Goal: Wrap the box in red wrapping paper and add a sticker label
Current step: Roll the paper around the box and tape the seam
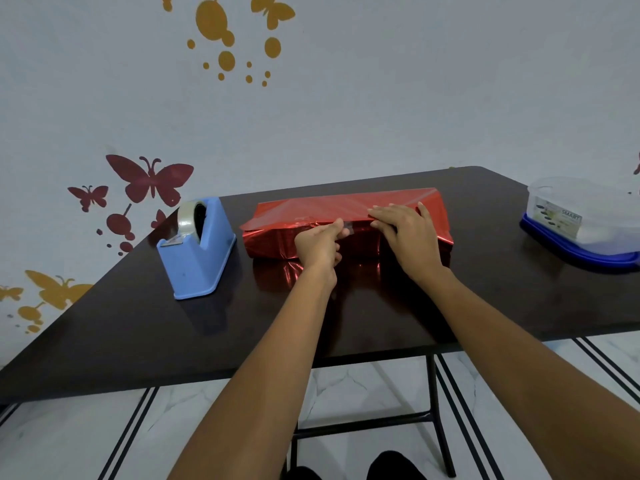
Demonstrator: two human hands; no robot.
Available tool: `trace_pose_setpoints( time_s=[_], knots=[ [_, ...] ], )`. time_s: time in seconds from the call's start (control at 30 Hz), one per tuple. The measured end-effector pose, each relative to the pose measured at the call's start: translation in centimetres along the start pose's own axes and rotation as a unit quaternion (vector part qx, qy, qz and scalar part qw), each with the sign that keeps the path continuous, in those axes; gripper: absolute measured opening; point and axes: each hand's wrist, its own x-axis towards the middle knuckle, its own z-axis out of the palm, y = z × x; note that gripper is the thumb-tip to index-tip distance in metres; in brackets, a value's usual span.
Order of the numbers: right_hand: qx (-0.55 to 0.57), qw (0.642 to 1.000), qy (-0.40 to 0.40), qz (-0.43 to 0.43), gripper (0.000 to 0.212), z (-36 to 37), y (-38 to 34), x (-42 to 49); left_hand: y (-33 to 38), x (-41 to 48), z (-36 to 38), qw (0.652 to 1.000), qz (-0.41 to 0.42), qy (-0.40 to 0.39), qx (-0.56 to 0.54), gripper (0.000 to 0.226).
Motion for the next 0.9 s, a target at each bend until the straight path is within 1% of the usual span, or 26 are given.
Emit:
trace_pose_setpoints(
  time_s=[0.13, 0.37, 0.47, 0.57, 0.7, 0.8, 0.83, 0.9],
  knots=[
    [-0.001, 1.000, 0.002, 0.000, 0.029, 0.0, -0.1, -0.1, -0.2, -0.1, 0.2, 1.000, 0.016, 0.009, 0.007, 0.015],
    [-0.004, 1.000, -0.001, -0.004, 0.030, 0.0, 0.1, -0.1, -0.3, 0.3, 0.4, 0.991, 0.073, 0.062, 0.088, 0.022],
    [-0.007, 1.000, 0.001, -0.009, 0.029, 0.0, 0.1, -0.1, -0.8, 0.4, 0.0, 0.984, 0.108, 0.060, 0.132, 0.018],
    [-0.009, 1.000, 0.001, -0.012, 0.029, 0.0, 0.1, -0.1, -1.0, 0.8, -0.7, 0.979, 0.128, 0.045, 0.153, 0.012],
    [-0.010, 1.000, 0.004, -0.016, 0.029, 0.0, 0.2, 0.0, -1.6, 1.1, -1.3, 0.972, 0.140, 0.031, 0.187, 0.020],
    [-0.012, 1.000, 0.004, -0.016, 0.029, 0.0, 0.3, 0.0, -1.4, 1.7, -1.3, 0.962, 0.112, 0.037, 0.245, 0.031],
    [-0.013, 1.000, 0.003, -0.015, 0.029, 0.0, 0.4, 0.0, -1.3, 1.8, -1.3, 0.953, 0.097, 0.033, 0.283, 0.032],
    [-0.014, 1.000, 0.002, -0.013, 0.029, 0.1, 0.3, 0.0, -1.2, 1.7, -1.6, 0.921, 0.083, 0.025, 0.380, 0.028]
  ],
)
